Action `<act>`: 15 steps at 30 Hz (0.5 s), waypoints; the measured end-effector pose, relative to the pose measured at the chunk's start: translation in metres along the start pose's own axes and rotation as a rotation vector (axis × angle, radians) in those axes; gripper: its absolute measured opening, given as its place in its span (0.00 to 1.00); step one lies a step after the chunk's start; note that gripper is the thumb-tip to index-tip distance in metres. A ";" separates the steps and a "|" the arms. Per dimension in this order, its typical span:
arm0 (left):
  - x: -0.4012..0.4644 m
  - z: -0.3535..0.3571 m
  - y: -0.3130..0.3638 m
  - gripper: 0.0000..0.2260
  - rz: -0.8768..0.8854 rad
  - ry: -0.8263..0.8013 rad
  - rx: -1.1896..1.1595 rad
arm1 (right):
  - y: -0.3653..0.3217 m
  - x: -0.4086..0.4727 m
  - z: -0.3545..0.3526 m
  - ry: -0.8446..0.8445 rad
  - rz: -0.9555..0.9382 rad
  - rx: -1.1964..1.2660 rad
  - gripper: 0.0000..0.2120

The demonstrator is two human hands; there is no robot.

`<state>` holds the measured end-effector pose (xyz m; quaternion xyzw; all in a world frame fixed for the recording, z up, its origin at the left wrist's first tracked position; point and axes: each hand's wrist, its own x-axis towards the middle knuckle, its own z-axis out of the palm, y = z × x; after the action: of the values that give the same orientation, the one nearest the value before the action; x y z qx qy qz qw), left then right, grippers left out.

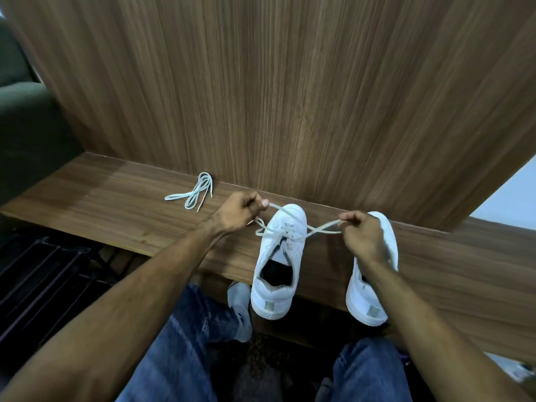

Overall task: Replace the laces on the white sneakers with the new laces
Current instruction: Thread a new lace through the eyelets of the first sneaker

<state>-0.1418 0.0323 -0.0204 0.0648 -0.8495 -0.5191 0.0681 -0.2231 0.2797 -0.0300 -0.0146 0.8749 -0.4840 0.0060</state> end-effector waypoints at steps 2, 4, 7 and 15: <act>0.003 0.010 0.006 0.10 0.042 -0.033 0.000 | -0.008 -0.009 0.012 -0.080 -0.196 -0.150 0.11; 0.006 0.024 0.011 0.12 0.082 -0.082 0.012 | -0.016 -0.015 0.023 -0.235 -0.336 -0.153 0.13; 0.010 0.039 0.011 0.15 0.131 -0.118 0.080 | -0.022 -0.019 0.036 -0.311 -0.448 -0.205 0.04; 0.003 0.013 -0.031 0.09 0.035 -0.012 0.267 | 0.004 0.004 -0.008 0.005 -0.112 -0.069 0.05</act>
<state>-0.1459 0.0292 -0.0533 0.0555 -0.9125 -0.4004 0.0626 -0.2276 0.2885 -0.0290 -0.0623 0.8889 -0.4533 -0.0239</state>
